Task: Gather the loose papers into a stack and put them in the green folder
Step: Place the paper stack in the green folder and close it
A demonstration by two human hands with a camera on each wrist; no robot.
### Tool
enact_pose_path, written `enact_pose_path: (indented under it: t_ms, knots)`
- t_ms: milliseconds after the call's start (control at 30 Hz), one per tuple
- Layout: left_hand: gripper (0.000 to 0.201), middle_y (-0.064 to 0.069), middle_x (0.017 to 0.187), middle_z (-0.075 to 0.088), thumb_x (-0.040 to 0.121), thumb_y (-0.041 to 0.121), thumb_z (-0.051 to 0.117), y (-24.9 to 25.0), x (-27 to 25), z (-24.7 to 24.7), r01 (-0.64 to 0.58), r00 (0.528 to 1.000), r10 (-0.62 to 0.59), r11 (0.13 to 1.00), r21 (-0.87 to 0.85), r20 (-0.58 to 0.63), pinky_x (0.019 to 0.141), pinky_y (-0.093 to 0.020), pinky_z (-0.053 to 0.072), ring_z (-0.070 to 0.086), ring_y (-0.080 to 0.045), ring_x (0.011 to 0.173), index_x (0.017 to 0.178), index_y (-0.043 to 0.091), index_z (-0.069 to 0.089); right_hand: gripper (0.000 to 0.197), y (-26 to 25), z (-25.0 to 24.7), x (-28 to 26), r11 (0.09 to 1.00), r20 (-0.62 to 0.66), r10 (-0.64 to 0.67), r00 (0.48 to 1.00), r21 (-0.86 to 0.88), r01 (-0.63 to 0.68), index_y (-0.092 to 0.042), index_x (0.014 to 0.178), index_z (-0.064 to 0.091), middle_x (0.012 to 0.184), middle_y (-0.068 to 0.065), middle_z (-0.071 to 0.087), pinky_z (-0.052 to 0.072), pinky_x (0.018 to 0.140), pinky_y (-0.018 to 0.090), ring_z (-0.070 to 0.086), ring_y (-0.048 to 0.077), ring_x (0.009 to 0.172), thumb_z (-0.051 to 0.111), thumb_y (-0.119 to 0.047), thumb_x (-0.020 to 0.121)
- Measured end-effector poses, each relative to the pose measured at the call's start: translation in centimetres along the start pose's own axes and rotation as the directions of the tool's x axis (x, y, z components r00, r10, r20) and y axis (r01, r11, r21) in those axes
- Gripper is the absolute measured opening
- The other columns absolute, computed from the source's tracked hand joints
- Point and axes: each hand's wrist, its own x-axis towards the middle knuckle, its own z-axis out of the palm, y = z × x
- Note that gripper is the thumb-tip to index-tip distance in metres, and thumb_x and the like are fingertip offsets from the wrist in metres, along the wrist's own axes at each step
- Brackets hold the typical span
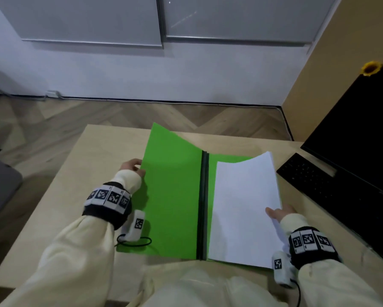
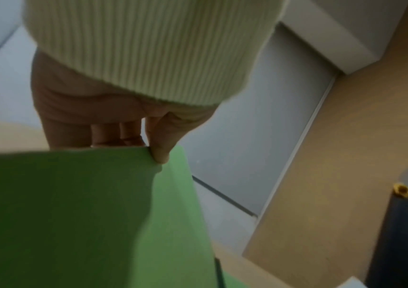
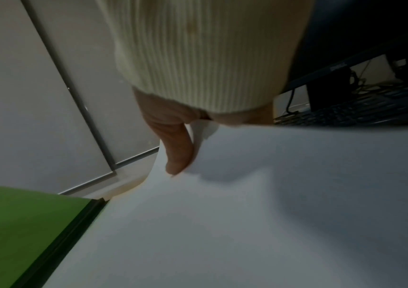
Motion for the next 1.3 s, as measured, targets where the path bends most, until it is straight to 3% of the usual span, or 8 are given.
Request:
enact_pose_path:
  t_ms: [200, 333, 467, 667, 933, 1067, 1167, 1300]
  knots:
    - [0.036, -0.016, 0.096, 0.059, 0.089, -0.003, 0.049, -0.1, -0.7, -4.2, -0.005, 1.000, 0.005, 1.000, 0.005, -0.027, 0.077, -0.034, 0.046, 0.054, -0.027, 0.085, 0.125, 0.001, 0.053, 0.069, -4.3, 4.2, -0.9, 0.997, 0.052, -0.066, 0.996, -0.034, 0.068, 0.003, 0.144, 0.022, 0.151, 0.019, 0.028, 0.030, 0.109, 0.040, 0.031, 0.035, 0.138, 0.056, -0.024, 0.090]
    - [0.047, -0.007, 0.082, 0.061, 0.087, -0.010, 0.048, -0.1, -0.8, -5.3, 0.005, 1.000, -0.005, 1.000, -0.008, 0.023, 0.083, -0.035, 0.049, 0.058, -0.029, 0.089, 0.132, 0.003, 0.049, 0.070, -7.1, 6.6, -1.6, 0.992, 0.064, -0.096, 0.993, -0.075, 0.100, 0.002, 0.145, 0.021, 0.152, 0.017, 0.027, 0.032, 0.108, 0.038, 0.032, 0.033, 0.138, 0.055, -0.027, 0.090]
    - [0.047, -0.019, 0.129, 0.057, 0.091, 0.000, 0.052, 0.4, -1.5, -5.8, 0.025, 0.997, -0.022, 0.999, -0.037, 0.072, 0.094, -0.046, 0.050, 0.057, -0.037, 0.114, 0.137, 0.007, 0.044, 0.067, -8.3, 7.4, -1.2, 0.990, 0.043, -0.104, 0.994, -0.094, 0.108, 0.003, 0.142, 0.026, 0.150, 0.017, 0.032, 0.034, 0.106, 0.037, 0.035, 0.032, 0.137, 0.055, -0.027, 0.090]
    - [0.054, -0.016, 0.138, 0.050, 0.091, 0.004, 0.053, 0.3, -2.0, -6.4, 0.040, 0.987, -0.020, 0.991, -0.125, 0.158, 0.086, -0.038, 0.051, 0.053, -0.033, 0.120, 0.141, 0.015, 0.038, 0.065, -8.9, 7.5, -0.4, 0.992, -0.006, -0.102, 0.995, -0.081, 0.102, 0.004, 0.141, 0.028, 0.148, 0.021, 0.035, 0.036, 0.104, 0.040, 0.038, 0.036, 0.134, 0.056, -0.024, 0.090]
    - [0.083, -0.015, 0.134, 0.053, 0.079, -0.023, 0.050, 0.2, -1.8, -6.2, -0.022, 0.972, 0.040, 0.997, -0.080, 0.230, 0.091, -0.045, 0.052, 0.059, -0.029, 0.097, 0.144, 0.024, 0.032, 0.064, -8.3, 8.7, 0.0, 0.991, -0.017, -0.107, 0.994, -0.079, 0.105, 0.007, 0.140, 0.029, 0.147, 0.022, 0.036, 0.035, 0.107, 0.039, 0.037, 0.036, 0.135, 0.057, -0.020, 0.089]
    - [0.081, -0.016, 0.133, 0.053, 0.079, -0.024, 0.049, 0.4, -2.3, -6.2, -0.053, 0.972, 0.074, 0.994, -0.096, 0.224, 0.085, -0.038, 0.053, 0.058, -0.027, 0.094, 0.144, 0.022, 0.033, 0.063, -7.5, 8.8, 0.8, 0.985, -0.023, -0.172, 0.985, -0.010, 0.172, 0.002, 0.140, 0.034, 0.146, 0.019, 0.039, 0.034, 0.108, 0.040, 0.040, 0.035, 0.133, 0.060, -0.018, 0.087]
    - [0.077, -0.009, 0.117, 0.057, 0.080, -0.021, 0.052, 0.7, -2.6, -5.9, -0.073, 0.967, 0.101, 0.989, -0.127, 0.234, 0.072, -0.030, 0.056, 0.057, -0.025, 0.091, 0.143, 0.021, 0.035, 0.067, -7.1, 8.3, 0.8, 0.982, -0.008, -0.189, 0.982, -0.026, 0.189, -0.006, 0.145, 0.026, 0.150, 0.015, 0.034, 0.032, 0.109, 0.040, 0.035, 0.033, 0.137, 0.058, -0.021, 0.089]
    - [0.059, 0.000, 0.099, 0.061, 0.086, -0.010, 0.053, 1.9, -3.2, -5.0, -0.079, 0.951, 0.140, 0.971, -0.225, 0.274, 0.075, -0.032, 0.052, 0.059, -0.017, 0.081, 0.137, 0.019, 0.045, 0.069, -6.8, 7.5, 1.0, 0.974, 0.064, -0.194, 0.979, -0.103, 0.200, -0.010, 0.147, 0.022, 0.152, 0.013, 0.031, 0.035, 0.108, 0.042, 0.035, 0.034, 0.137, 0.055, -0.026, 0.089]
